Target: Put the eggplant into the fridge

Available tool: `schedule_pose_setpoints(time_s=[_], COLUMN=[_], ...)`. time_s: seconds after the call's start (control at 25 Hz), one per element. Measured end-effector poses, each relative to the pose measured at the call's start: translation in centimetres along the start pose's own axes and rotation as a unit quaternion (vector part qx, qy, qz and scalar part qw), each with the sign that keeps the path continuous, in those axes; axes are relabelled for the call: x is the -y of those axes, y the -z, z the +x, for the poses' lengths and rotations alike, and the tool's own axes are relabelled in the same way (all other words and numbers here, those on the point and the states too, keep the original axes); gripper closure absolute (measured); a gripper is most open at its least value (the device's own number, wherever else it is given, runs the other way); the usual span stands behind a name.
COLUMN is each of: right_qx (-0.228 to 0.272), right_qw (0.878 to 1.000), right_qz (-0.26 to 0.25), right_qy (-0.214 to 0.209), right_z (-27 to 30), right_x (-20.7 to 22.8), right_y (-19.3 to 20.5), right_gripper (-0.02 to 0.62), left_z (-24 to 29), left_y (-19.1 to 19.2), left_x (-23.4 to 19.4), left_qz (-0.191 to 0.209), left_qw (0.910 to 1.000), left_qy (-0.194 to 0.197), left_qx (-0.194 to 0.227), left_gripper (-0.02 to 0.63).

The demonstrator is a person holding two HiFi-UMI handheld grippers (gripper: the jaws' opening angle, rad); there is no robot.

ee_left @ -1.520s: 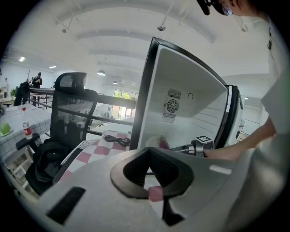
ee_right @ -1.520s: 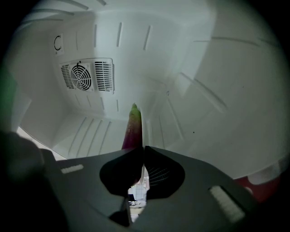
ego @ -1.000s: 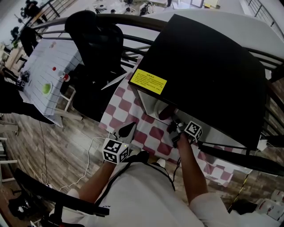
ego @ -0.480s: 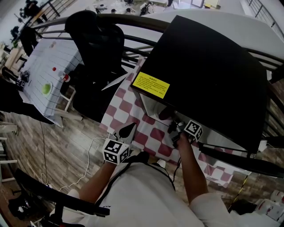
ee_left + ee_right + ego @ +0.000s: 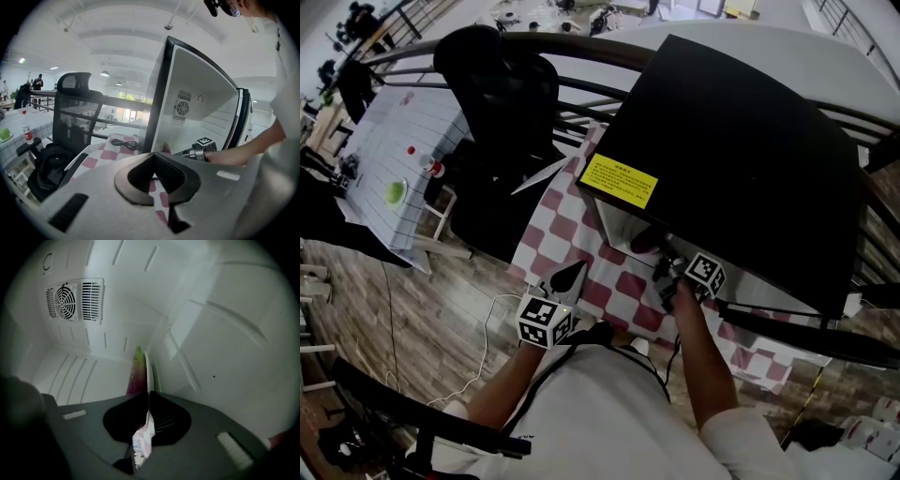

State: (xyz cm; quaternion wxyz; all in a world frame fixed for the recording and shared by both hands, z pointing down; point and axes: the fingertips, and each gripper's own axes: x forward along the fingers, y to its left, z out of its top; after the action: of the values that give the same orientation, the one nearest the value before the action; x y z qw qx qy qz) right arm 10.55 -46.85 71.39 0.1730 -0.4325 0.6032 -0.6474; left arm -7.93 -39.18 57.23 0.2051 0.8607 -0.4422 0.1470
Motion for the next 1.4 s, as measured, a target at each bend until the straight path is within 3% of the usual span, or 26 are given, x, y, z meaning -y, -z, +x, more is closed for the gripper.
schedule_pose_setpoints(time_s=[0.6, 1.4], right_qx=[0.006, 0.009], right_qw=[1.0, 1.0], right_qz=[0.007, 0.016], right_qy=[0.017, -0.003], right_z=[-0.08, -0.7], right_x=[0.03, -0.6], right_y=[-0.15, -0.48], right_gripper=[0.572, 0.464], left_z=[0.02, 0.35], left_y=[-0.15, -0.4], left_x=[-0.25, 0.61], left_qz=[0.0, 0.002], left_qw=[1.0, 0.9999], left_qy=[0.008, 0.012], left_qx=[0.0, 0.005], left_gripper=[0.603, 0.603])
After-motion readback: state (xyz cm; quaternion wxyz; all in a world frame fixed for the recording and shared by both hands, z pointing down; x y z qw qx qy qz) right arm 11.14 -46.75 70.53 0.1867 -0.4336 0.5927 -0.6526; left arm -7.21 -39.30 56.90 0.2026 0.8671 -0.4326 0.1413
